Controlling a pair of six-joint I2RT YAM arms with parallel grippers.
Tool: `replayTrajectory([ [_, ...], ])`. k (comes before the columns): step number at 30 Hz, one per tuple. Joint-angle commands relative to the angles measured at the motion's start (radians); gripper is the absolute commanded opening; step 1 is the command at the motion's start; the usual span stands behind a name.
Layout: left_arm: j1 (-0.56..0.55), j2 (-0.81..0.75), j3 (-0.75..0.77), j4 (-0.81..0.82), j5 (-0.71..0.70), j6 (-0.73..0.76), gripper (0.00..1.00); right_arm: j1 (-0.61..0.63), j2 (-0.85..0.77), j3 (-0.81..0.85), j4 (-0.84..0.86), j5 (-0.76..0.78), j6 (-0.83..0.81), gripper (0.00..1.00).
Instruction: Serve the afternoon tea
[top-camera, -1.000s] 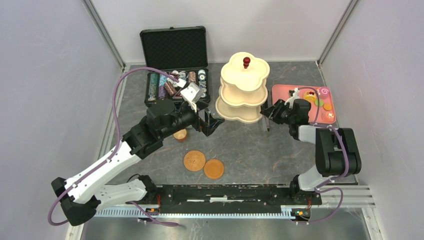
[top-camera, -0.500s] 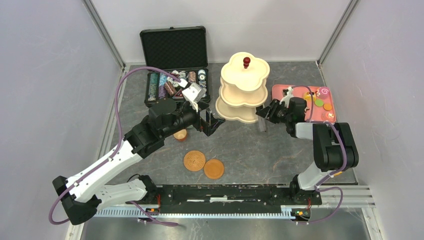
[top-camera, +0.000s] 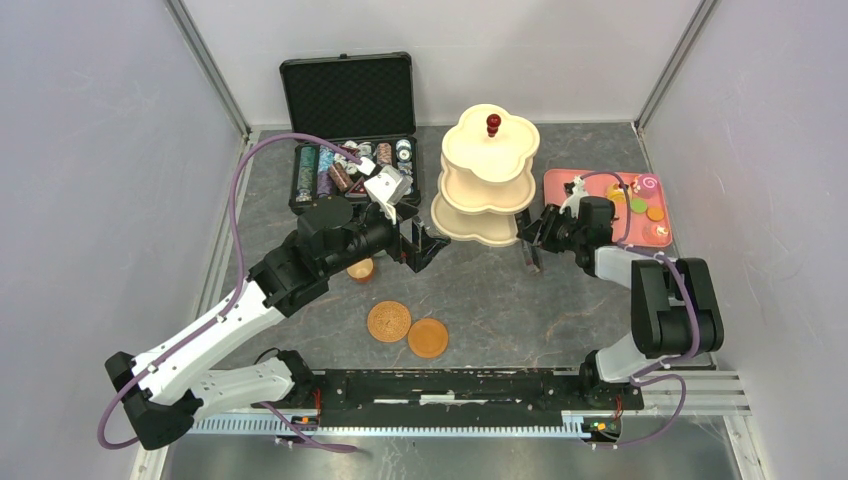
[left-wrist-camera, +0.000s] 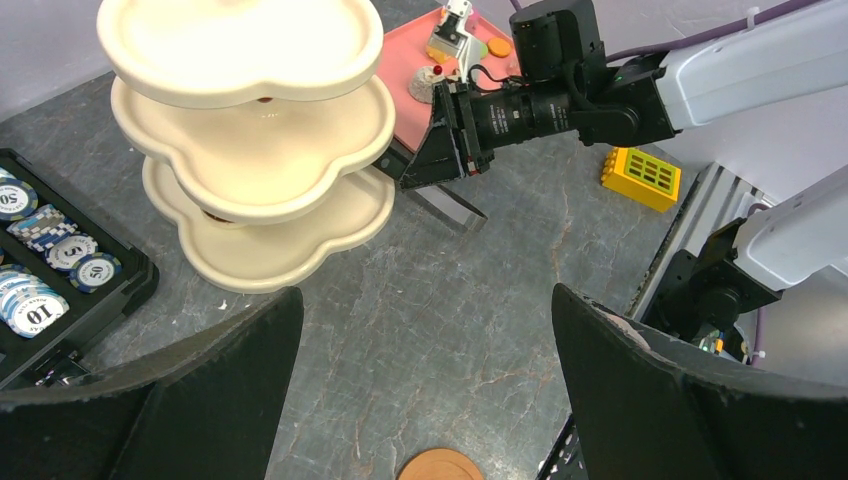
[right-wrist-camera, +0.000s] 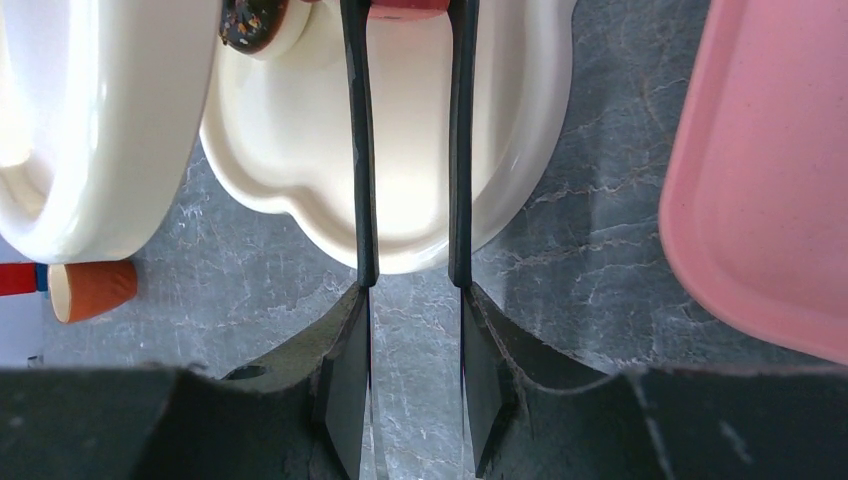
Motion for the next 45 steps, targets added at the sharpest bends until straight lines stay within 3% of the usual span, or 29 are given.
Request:
replayTrajectory([
  [1, -0.002, -0.011, 0.005, 0.030, 0.012, -0.032, 1.00, -0.001, -0.049, 0.021, -0.042, 0.039, -0.043, 0.36],
  [7, -0.002, -0.014, 0.004, 0.031, 0.011, -0.032, 1.00, -0.013, -0.066, 0.019, -0.054, 0.036, -0.049, 0.45],
  [15, -0.002, -0.013, 0.003, 0.031, 0.011, -0.032, 1.00, -0.067, -0.086, 0.014, -0.047, -0.001, -0.045, 0.51],
  [26, -0.002, -0.005, 0.004, 0.031, 0.017, -0.036, 1.00, -0.123, -0.177, 0.006, -0.141, 0.001, -0.109, 0.51],
  [29, -0.002, -0.006, 0.006, 0.032, 0.021, -0.036, 1.00, -0.146, -0.265, 0.029, -0.280, 0.083, -0.189, 0.50],
  [37, -0.004, -0.022, 0.006, 0.036, 0.033, -0.047, 1.00, -0.191, -0.418, 0.143, -0.684, 0.519, -0.390, 0.50],
  [39, -0.003, -0.024, 0.006, 0.038, 0.037, -0.050, 1.00, -0.191, -0.413, 0.167, -0.725, 0.593, -0.406, 0.50],
  [45, -0.004, -0.026, 0.004, 0.039, 0.037, -0.052, 1.00, -0.193, -0.338, 0.242, -0.757, 0.630, -0.384, 0.50],
])
